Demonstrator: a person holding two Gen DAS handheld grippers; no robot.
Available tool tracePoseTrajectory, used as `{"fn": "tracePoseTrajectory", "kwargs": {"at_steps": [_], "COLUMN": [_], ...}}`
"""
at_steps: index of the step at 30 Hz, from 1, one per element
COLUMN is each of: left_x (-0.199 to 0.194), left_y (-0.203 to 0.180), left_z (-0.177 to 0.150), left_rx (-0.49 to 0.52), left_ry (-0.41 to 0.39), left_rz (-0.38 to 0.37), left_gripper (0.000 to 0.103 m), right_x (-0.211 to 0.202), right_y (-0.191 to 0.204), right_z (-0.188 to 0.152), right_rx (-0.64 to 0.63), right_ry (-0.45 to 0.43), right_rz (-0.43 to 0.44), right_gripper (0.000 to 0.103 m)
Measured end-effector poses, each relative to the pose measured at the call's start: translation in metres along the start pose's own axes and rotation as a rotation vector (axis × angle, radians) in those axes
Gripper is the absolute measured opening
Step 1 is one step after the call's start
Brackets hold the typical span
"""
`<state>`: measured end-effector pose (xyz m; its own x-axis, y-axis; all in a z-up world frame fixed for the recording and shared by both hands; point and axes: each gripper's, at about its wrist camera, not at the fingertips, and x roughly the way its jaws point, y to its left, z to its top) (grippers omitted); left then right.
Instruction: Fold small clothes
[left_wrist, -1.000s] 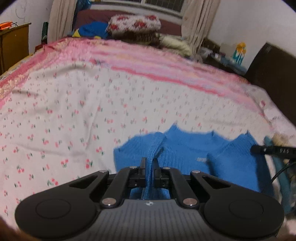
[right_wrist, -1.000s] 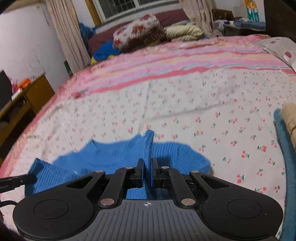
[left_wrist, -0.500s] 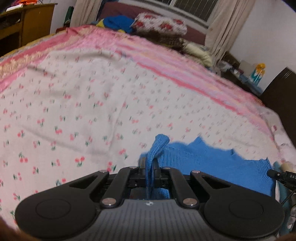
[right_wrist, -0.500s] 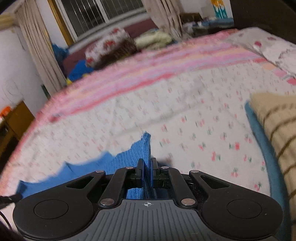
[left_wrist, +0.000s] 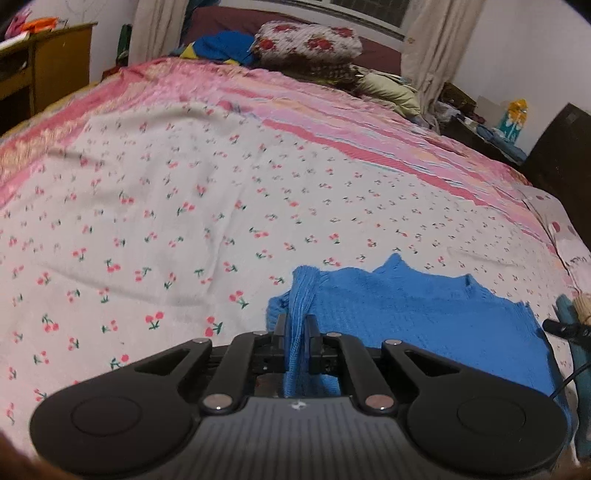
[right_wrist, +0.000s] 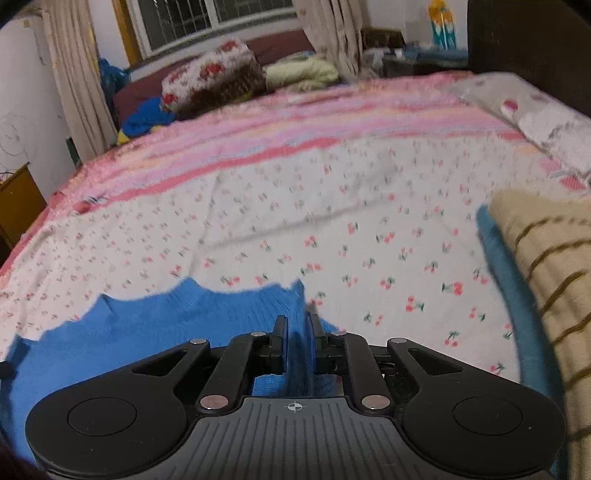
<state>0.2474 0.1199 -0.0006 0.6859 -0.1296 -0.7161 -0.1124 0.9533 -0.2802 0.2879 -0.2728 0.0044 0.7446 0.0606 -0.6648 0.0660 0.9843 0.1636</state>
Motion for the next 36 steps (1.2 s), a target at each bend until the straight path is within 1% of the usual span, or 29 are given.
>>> {"fn": "tracePoseTrajectory", "kwargs": {"at_steps": [2, 5, 9, 12, 18, 23, 25, 27, 29, 33, 36], "left_x": [-0.004, -0.012, -0.021, -0.028, -0.054, -0.069, -0.072, -0.069, -0.060, -0.029, -0.012], "left_y": [-0.005, -0.014, -0.025, -0.031, -0.041, -0.048, -0.052, -0.058, -0.063, -0.076, -0.083], "left_z": [0.002, 0.004, 0.004, 0.003, 0.004, -0.002, -0.004, -0.007, -0.013, -0.034, -0.045], "left_rx": [0.012, 0.034, 0.068, 0.077, 0.084, 0.086, 0.089, 0.113, 0.130, 0.181, 0.216], "left_ry": [-0.006, -0.015, -0.022, -0.021, -0.021, -0.003, 0.011, 0.026, 0.040, 0.082, 0.106], "left_rz": [0.008, 0.014, 0.014, -0.005, -0.071, -0.125, -0.141, -0.146, -0.124, -0.041, -0.002], "left_gripper": [0.017, 0.021, 0.023, 0.023, 0.023, 0.027, 0.028, 0.033, 0.034, 0.034, 0.034], "right_x": [-0.011, -0.028, -0.043, -0.055, -0.095, -0.121, -0.128, -0.130, -0.120, -0.086, -0.058], "right_y": [0.006, 0.018, 0.031, 0.037, 0.033, 0.020, 0.011, 0.007, 0.011, 0.032, 0.047], "right_z": [0.002, 0.001, -0.007, -0.010, -0.003, -0.005, -0.004, -0.003, -0.007, -0.027, -0.045], "right_rx": [-0.017, -0.034, -0.028, -0.007, 0.009, 0.021, 0.057, 0.064, 0.028, -0.069, -0.114], "right_ry": [-0.020, -0.041, -0.044, -0.051, -0.119, -0.148, -0.160, -0.156, -0.123, -0.032, 0.030], "right_rz": [0.018, 0.071, 0.157, 0.208, 0.251, 0.239, 0.241, 0.252, 0.227, 0.184, 0.203], "right_gripper": [0.014, 0.014, 0.014, 0.014, 0.014, 0.015, 0.015, 0.015, 0.019, 0.020, 0.019]}}
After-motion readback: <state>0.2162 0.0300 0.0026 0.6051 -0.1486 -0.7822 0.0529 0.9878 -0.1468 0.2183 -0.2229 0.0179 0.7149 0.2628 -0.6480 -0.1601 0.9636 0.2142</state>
